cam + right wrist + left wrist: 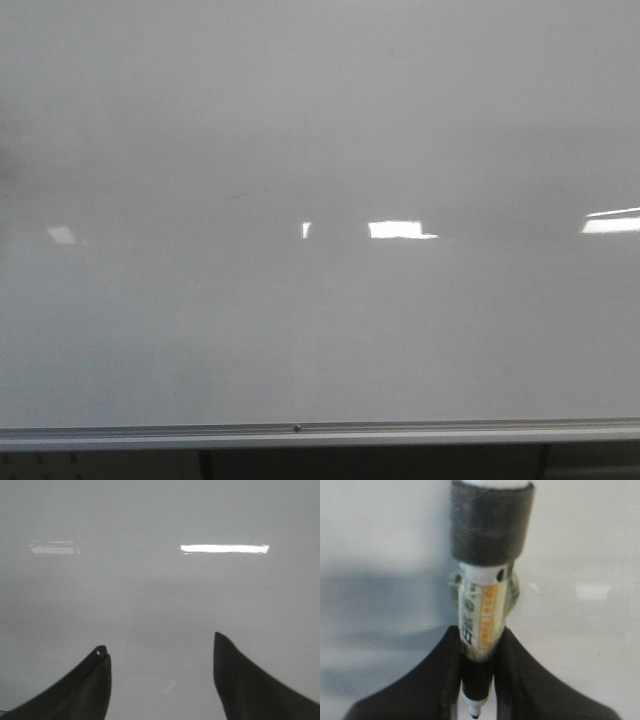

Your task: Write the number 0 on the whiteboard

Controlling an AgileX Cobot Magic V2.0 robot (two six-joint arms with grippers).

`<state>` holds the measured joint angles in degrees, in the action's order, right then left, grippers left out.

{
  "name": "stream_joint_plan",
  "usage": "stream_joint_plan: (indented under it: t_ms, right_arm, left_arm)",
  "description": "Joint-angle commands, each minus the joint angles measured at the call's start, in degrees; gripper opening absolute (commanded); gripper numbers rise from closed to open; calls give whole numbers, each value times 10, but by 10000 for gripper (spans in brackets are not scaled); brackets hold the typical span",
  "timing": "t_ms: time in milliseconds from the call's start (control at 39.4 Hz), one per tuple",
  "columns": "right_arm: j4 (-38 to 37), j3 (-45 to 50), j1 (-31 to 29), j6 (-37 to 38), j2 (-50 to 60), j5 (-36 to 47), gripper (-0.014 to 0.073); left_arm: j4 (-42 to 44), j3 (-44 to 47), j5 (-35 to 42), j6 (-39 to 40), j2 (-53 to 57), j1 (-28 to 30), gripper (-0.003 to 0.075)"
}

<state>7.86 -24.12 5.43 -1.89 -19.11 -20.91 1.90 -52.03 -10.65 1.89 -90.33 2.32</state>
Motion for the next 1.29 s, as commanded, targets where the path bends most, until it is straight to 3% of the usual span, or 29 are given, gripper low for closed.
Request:
stream_joint_plan:
  t_ms: [0,178,355,482,634,710,811,938,1090,1268]
  right_arm:
    - [3,-20,1,0,-7,43,475]
    - [3,-20,1,0,-7,43,475]
    - [3,-27,1,0,-21,1,475]
    - [3,-38,1,0,-44,-35,475]
    - [10,-70,2,0,-80,-90,475]
    - [18,-86,7,0,-97,-107,475]
    - [34,-110,23,-13,-125,-132,475]
    - [93,-144,54,-73,-169,-182,475]
    - [221,-191,91,-186,-234,-254,475]
    - [378,-248,106,-331,-325,-375,475]
  left_arm:
    - [-5,-18,46,8,21,0,-20]
    - [-5,-18,-14,6,41,-8,-19]
    - [-26,-18,-119,-63,83,-65,-19]
    - [-156,-19,-229,-218,100,-126,-18]
    - [-365,-19,-397,-457,102,-191,-19]
    - [-418,-19,-453,-518,102,-222,-19]
    - [-448,-19,-490,-544,102,-262,-19]
    - [-454,-19,-535,-562,102,-297,-19]
    - [-490,-19,-616,-610,102,-319,-19]
    - [-506,-19,-618,-636,102,-328,-19]
